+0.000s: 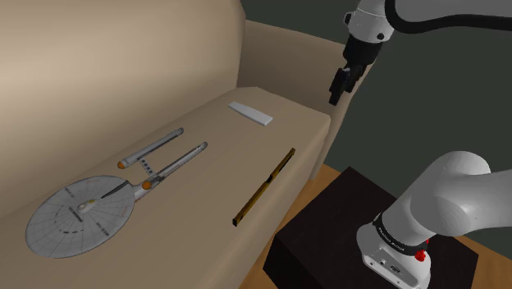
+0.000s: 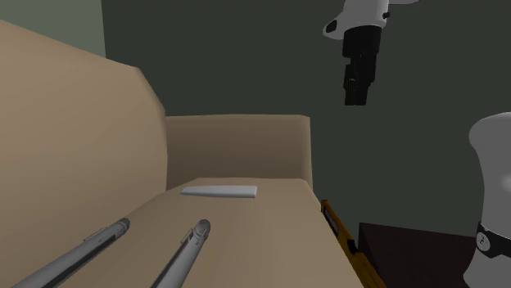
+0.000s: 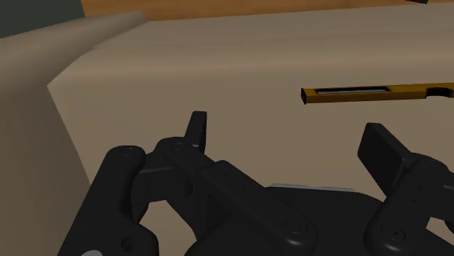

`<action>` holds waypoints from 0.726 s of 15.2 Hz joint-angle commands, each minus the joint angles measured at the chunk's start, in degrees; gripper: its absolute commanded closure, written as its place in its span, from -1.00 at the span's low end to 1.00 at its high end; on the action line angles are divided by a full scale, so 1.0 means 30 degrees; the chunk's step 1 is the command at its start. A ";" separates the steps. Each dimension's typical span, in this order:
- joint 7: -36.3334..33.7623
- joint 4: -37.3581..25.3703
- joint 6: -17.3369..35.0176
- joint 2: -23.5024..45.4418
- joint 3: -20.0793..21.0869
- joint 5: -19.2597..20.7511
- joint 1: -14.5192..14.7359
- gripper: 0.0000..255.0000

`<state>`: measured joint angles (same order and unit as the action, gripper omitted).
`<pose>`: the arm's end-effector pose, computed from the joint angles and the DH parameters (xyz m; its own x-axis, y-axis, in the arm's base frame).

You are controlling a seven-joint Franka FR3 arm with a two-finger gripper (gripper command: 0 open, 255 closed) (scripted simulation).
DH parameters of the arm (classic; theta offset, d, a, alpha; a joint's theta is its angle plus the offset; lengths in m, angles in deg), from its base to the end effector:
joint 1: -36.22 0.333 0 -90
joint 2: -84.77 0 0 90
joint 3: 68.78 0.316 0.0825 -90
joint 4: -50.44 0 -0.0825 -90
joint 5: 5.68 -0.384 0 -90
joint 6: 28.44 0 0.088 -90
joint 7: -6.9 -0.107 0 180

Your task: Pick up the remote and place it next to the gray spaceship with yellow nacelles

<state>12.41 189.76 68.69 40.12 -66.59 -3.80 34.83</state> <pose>0.3186 0.0040 0.5636 0.9939 0.1040 0.0365 0.1015 -0.9928 0.0633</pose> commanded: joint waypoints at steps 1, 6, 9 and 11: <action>0.0000 0.0000 0.0000 0.0000 0.0000 0.0000 0.0000 -1.00; 0.0199 -0.0919 0.2591 0.3663 -0.0007 0.0022 0.0048 -1.00; 0.0315 -0.1785 0.3906 0.5937 0.0005 0.0042 0.0080 -1.00; 0.0390 -0.2489 0.4670 0.7468 0.0020 0.0057 0.0102 -1.00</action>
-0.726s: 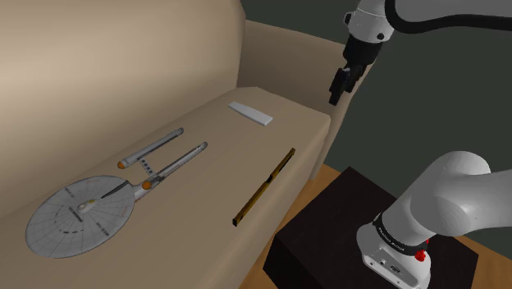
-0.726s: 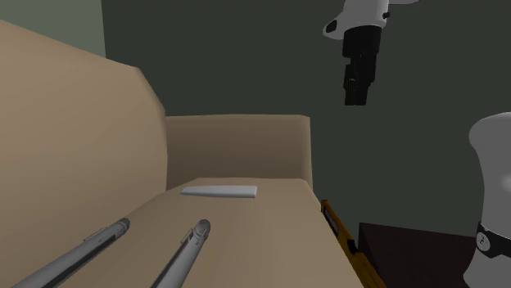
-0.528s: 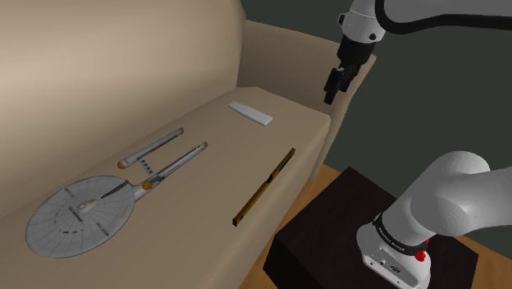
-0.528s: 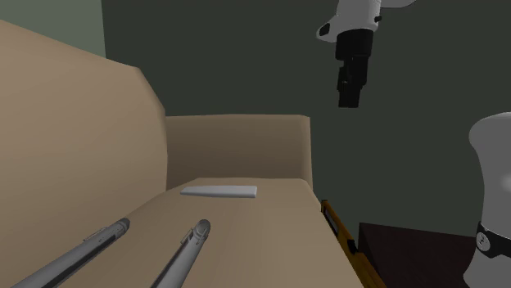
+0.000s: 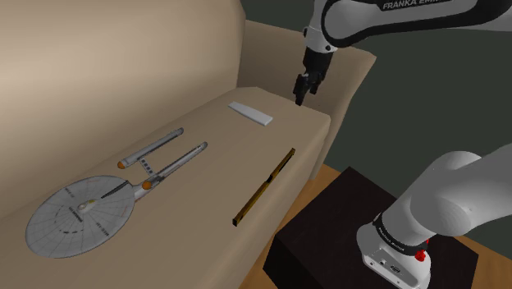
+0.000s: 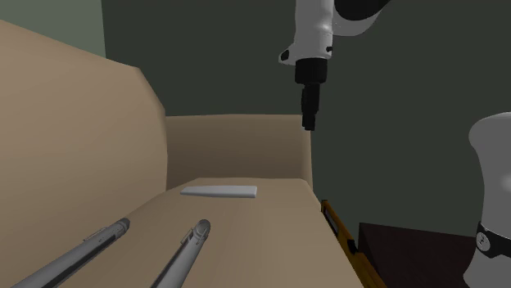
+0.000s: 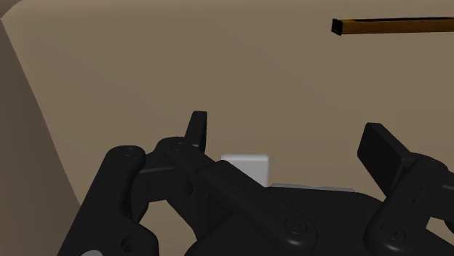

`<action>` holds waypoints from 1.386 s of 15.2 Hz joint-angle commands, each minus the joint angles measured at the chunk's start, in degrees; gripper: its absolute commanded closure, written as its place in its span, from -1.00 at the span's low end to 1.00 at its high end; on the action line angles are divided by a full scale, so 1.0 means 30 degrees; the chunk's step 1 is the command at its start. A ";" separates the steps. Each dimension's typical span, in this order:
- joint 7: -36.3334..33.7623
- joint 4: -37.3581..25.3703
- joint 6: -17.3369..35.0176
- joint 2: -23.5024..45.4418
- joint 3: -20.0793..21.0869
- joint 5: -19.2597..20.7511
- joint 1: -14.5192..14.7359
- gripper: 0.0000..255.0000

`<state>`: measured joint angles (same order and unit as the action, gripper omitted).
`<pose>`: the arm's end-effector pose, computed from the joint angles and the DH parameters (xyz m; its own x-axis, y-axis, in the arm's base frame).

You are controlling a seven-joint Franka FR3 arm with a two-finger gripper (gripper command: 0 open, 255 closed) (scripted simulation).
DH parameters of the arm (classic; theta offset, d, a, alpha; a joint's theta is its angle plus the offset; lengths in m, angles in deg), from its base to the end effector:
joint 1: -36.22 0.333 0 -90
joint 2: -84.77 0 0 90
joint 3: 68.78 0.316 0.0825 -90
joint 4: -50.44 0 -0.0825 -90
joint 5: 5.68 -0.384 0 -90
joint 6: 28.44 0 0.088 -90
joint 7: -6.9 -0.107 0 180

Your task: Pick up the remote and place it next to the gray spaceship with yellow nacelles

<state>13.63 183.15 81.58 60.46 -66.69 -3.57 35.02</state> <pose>0.4265 0.0053 0.5075 0.9896 0.1422 0.0216 0.1409 -0.9886 0.0528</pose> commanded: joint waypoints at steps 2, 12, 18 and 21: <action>0.0056 -0.1085 0.1046 0.2220 0.0076 0.0000 0.0063 -1.00; 0.0400 -0.6540 0.2944 0.9894 0.0243 0.0165 0.0210 -1.00; 0.0606 -1.1097 0.2888 1.4593 0.0353 0.0321 0.0371 -1.00; 0.0699 -1.3220 0.2599 1.6504 0.0387 0.0385 0.0464 -1.00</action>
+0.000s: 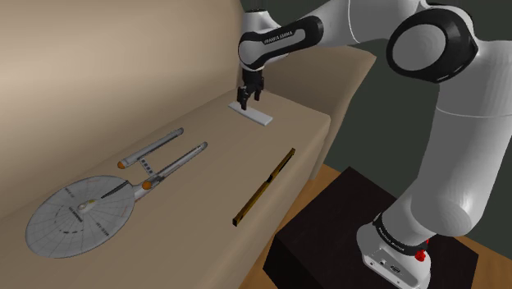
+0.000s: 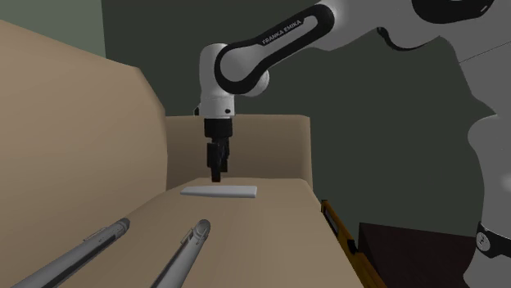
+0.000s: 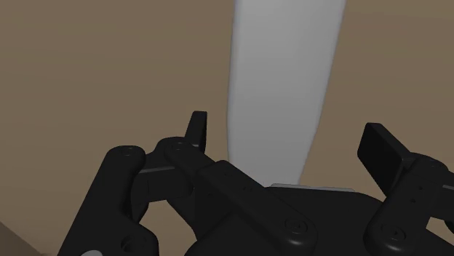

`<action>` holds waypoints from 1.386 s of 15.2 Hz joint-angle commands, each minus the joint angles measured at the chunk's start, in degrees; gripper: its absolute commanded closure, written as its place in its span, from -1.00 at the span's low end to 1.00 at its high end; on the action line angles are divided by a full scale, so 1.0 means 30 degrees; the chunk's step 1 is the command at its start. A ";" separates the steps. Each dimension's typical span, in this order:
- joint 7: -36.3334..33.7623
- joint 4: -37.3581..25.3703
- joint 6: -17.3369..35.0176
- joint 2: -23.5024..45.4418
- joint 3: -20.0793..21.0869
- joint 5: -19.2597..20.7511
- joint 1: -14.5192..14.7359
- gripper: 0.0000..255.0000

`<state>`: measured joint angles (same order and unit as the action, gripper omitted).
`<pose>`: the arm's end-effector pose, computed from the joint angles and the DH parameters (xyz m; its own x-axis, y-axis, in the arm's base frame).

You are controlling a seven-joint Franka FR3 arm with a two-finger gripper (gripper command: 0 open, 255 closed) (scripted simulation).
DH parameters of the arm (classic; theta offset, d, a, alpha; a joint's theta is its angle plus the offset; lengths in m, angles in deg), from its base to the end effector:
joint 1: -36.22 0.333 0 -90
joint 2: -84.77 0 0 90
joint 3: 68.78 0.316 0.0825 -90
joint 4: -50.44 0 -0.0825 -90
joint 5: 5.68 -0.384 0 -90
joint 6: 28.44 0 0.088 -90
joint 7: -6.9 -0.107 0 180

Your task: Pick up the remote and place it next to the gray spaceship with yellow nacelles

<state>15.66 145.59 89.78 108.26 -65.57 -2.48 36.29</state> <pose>0.6647 0.0312 0.3710 0.9731 0.2299 -0.0108 0.2301 -0.9728 0.0254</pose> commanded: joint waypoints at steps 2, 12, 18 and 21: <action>0.0011 -0.0460 0.0294 0.0763 0.0002 0.0041 0.0035 -1.00; -0.0027 0.0108 0.1461 0.1361 -0.0033 0.0099 0.0029 -1.00; -0.0026 0.0117 0.1462 0.1356 -0.0033 0.0099 0.0028 1.00; -0.0026 0.0117 0.1461 0.1354 -0.0033 0.0098 0.0028 1.00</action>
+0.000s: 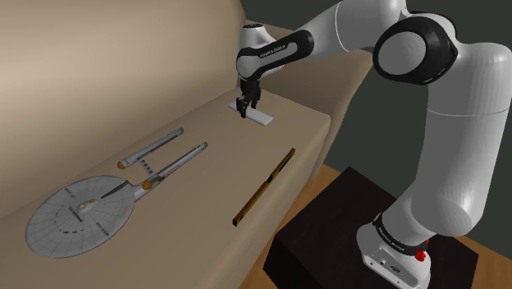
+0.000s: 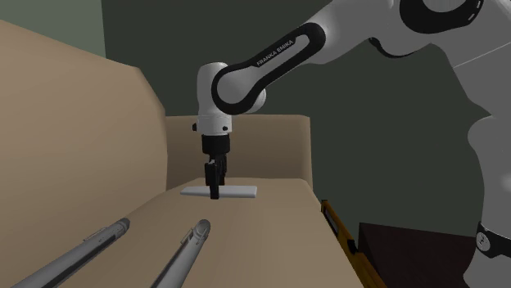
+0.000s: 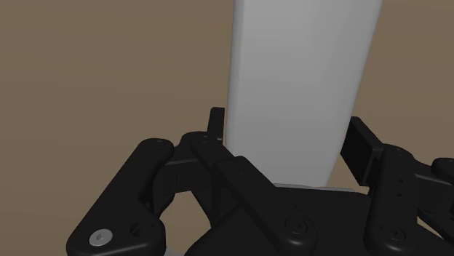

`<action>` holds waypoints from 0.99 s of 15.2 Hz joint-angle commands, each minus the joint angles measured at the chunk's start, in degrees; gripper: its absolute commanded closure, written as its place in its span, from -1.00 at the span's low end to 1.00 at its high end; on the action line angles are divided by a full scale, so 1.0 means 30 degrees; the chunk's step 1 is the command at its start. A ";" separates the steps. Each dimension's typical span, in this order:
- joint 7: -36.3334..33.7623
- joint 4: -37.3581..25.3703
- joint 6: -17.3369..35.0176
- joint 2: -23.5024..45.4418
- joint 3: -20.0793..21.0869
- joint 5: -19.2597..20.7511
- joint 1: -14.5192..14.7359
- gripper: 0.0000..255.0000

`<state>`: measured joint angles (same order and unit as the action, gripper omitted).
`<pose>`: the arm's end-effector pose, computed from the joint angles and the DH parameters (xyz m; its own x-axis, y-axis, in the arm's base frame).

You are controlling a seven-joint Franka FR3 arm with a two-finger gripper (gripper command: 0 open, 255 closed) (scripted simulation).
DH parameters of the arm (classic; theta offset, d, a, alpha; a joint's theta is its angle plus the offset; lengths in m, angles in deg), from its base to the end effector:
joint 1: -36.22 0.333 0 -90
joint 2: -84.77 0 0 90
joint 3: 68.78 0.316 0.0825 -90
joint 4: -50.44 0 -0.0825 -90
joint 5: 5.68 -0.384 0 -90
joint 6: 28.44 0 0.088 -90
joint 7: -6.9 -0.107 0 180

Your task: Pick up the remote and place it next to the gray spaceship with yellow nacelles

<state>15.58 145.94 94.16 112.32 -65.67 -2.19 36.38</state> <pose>0.6726 0.0318 0.3275 0.9724 0.2332 -0.0111 0.2334 -0.9721 0.0246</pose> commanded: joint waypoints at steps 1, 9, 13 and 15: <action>0.0000 0.0001 0.0001 0.0001 0.0000 0.0001 0.0000 1.00; 0.0055 -0.0487 -0.1035 -0.0550 0.0026 -0.0055 -0.0009 1.00; 0.0097 -0.0971 -0.1895 -0.0927 0.0043 -0.0095 -0.0014 1.00; 0.0117 -0.1239 -0.2332 -0.1098 0.0051 -0.0113 -0.0015 1.00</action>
<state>15.83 142.67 87.89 109.31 -65.51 -2.49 36.38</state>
